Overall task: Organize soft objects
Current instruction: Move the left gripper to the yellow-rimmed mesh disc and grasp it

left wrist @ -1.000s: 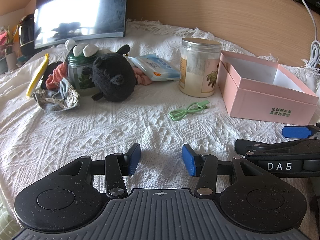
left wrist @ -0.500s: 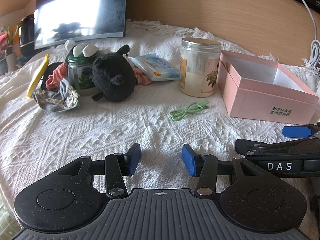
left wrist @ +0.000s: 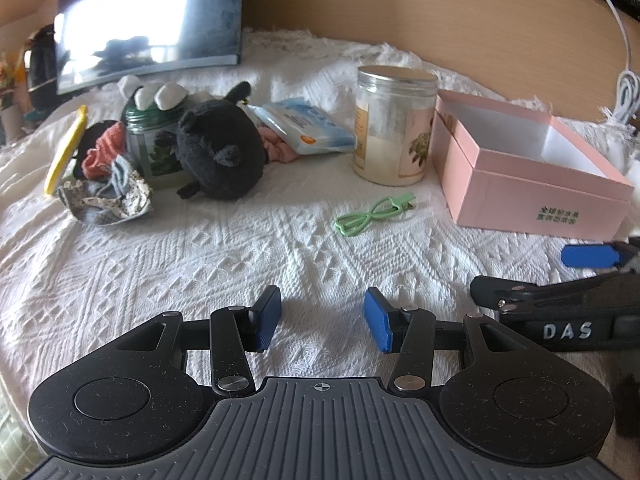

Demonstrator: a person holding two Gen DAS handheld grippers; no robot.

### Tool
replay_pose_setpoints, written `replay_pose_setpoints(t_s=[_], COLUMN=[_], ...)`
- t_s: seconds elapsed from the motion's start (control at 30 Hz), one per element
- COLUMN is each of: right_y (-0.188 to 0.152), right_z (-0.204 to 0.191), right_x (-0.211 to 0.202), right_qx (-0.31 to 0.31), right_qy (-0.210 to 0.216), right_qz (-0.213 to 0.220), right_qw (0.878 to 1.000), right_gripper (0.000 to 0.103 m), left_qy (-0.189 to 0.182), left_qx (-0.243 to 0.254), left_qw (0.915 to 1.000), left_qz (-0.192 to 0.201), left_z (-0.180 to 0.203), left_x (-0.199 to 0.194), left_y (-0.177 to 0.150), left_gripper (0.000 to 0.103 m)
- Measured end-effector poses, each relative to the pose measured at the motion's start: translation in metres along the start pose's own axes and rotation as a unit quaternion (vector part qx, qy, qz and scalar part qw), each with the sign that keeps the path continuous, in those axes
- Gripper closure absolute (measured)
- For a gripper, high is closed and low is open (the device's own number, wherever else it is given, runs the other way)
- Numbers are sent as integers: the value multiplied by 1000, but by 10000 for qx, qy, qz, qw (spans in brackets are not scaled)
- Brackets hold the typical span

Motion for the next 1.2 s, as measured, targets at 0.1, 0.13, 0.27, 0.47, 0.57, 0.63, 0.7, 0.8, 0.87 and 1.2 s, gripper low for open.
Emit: replay_pose_setpoints(t_s=[0.1,0.13,0.27,0.47,0.57,0.63,0.7,0.8,0.87,1.2], right_y=[2,1,2,5,10,20,38,79,116,293], right_z=[2,2,1,-2,-5,-14,-30,-62,-88,-210], right_x=[1,1,1,3,4,2,-5,-20,-30,-31], right_qx=[-92,-157,-204,-259,-67,53,142,184,48,-370], right_qy=[100,79,51,55,-76,-105,-164,16,105,391], right_qz=[-253,-311,-559,-733,-773,-686,-427,17,330,712], right_qw=[9996,9994,9982,9970,9970,9976,9989,9998,9994,9960], right_gripper=[0,0,0,0,5,8,8,8,8,8], left_qy=[-197,-261,-486,-831,-1187,-1625,-1945,-2111,-1977,-449], left_qx=[125,163,302,258,188,-73,-354,-395,-473,-1606], left_qw=[9994,9989,9966,9918,9865,9804,9747,9751,9791,9789], left_qz=[-274,-359,-585,-937,-1112,-1112,-1044,-549,-80,1183], left_z=[-2,-3,-5,-13,-23,-34,-51,-80,-112,-337], left_x=[0,0,1,5,8,9,4,-16,-32,-97], left_y=[3,4,6,14,23,30,40,66,90,154], left_gripper=[51,51,51,58,76,76,76,76,76,76])
Point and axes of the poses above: each gripper's, at about its wrist camera, not at the fingertips, and x roughly the way its jaws point, z to its right, y to its top, the point moved 8 cm from there along x, roughly the way its jaws point, and after that the axes turned 9 degrees about -y, right-handed, at the moved point
